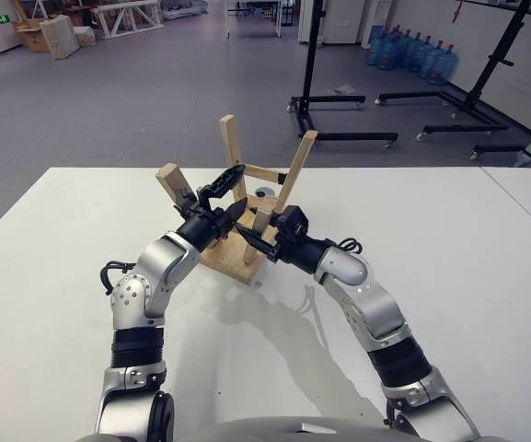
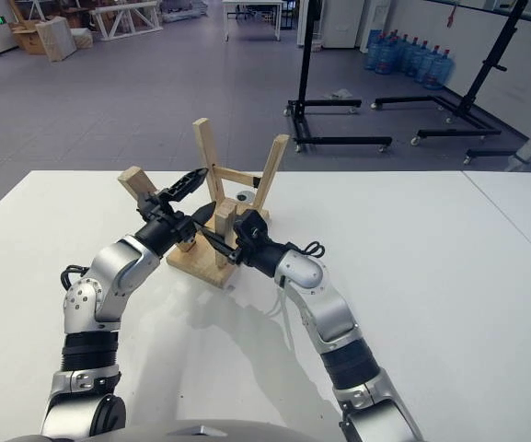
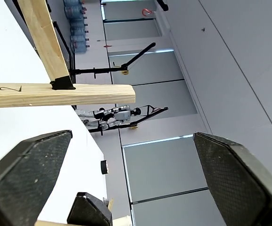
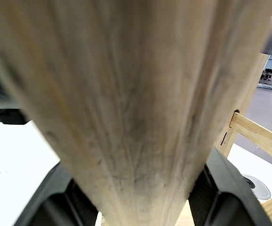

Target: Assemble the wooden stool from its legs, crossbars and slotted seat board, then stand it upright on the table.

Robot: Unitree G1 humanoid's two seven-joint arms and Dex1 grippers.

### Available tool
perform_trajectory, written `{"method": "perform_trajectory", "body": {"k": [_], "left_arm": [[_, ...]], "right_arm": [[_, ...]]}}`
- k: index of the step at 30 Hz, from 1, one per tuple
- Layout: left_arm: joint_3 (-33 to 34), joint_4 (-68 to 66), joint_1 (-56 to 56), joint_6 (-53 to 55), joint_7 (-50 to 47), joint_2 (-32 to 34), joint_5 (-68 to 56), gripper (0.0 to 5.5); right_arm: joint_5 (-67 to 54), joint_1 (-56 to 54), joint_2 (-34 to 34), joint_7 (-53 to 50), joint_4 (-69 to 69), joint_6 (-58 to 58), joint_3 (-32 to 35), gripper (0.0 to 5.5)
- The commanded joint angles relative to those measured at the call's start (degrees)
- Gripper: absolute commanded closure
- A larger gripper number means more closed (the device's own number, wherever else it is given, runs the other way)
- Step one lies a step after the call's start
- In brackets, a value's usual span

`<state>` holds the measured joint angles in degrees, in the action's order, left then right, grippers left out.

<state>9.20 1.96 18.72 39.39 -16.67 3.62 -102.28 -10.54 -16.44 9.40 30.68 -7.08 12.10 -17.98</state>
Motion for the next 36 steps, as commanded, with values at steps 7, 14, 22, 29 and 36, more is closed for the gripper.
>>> {"method": "perform_trajectory", "body": {"k": [7, 14, 22, 29, 36], "left_arm": [[1.7, 7.2, 9.7, 1.9, -4.9, 5.6, 1.0, 0.79], [5.1, 9.7, 34.9, 3.2, -7.0, 23.3, 1.8, 0.79], [-3.6, -7.6, 19.4, -5.1, 32.8, 55.6, 50.6, 0.79], [0.5, -5.8, -0.5, -11.6, 39.1, 42.4, 56.7, 0.79], [-4.1, 1.3, -0.4, -9.0, 35.7, 29.3, 60.5, 0.79]], "right_arm": [[1.3, 0.2, 0.8, 1.6, 1.1, 0.4, -0.9, 3.39], [0.2, 1.2, 1.8, 2.6, 0.2, 0.7, 0.9, 3.39], [-8.9, 4.7, 8.1, 10.1, -8.3, 6.6, 4.7, 3.39], [-13.1, 5.5, 11.1, 12.6, -11.9, 10.3, 6.4, 3.39], [-12.9, 4.9, 11.2, 13.1, -12.2, 11.0, 5.4, 3.39]]}}
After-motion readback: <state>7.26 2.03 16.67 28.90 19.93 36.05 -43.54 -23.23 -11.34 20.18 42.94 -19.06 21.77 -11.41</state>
